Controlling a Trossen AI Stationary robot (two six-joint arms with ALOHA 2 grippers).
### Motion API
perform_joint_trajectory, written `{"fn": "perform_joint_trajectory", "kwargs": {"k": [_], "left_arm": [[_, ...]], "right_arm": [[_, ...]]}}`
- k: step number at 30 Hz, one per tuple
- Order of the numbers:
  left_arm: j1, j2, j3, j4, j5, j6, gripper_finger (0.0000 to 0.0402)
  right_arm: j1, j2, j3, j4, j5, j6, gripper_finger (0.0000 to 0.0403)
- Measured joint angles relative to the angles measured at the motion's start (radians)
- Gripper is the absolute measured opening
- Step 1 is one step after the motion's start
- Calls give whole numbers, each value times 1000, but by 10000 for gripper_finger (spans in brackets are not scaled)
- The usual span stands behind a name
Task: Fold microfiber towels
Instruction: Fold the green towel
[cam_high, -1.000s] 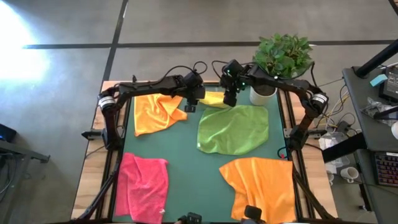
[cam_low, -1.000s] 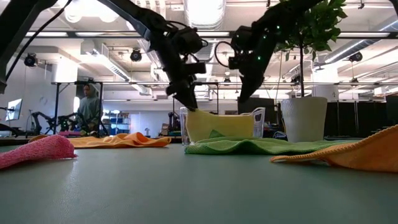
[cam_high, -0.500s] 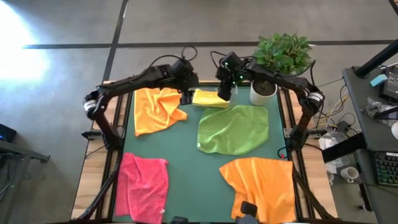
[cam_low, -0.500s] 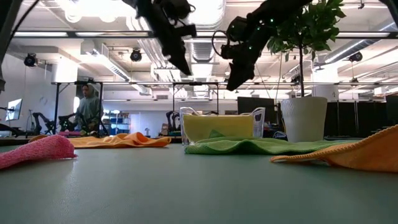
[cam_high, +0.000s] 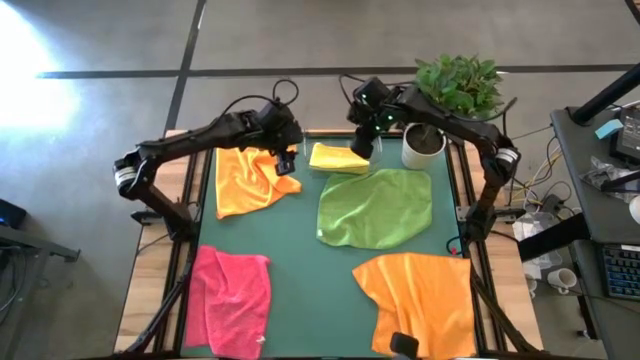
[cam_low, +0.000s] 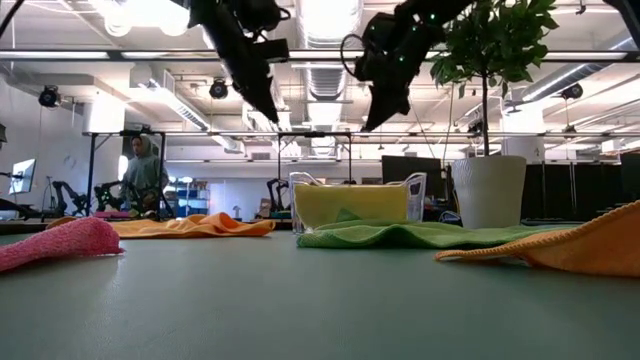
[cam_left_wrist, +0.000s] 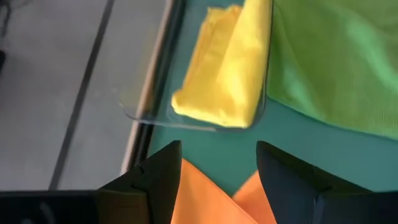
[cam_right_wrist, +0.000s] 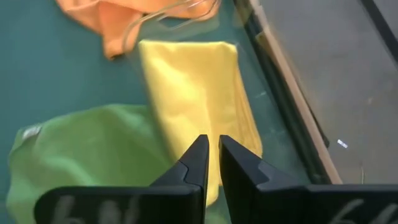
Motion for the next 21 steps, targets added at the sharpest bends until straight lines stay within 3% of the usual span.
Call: {"fn": "perform_joint_trajectory", "kwargs": {"k": [9, 16, 21], "left_arm": [[-26, -13, -63, -1, 22, -40, 191], [-84, -19, -103, 4, 40, -81, 191], [-148, -16, -173, 100, 72, -85, 191]], "right_arm": [[75, -86, -16, -157, 0, -26, 62], [156, -144, -78, -226, -1, -3, 63], [229, -191, -147, -242, -11, 23, 63]]}}
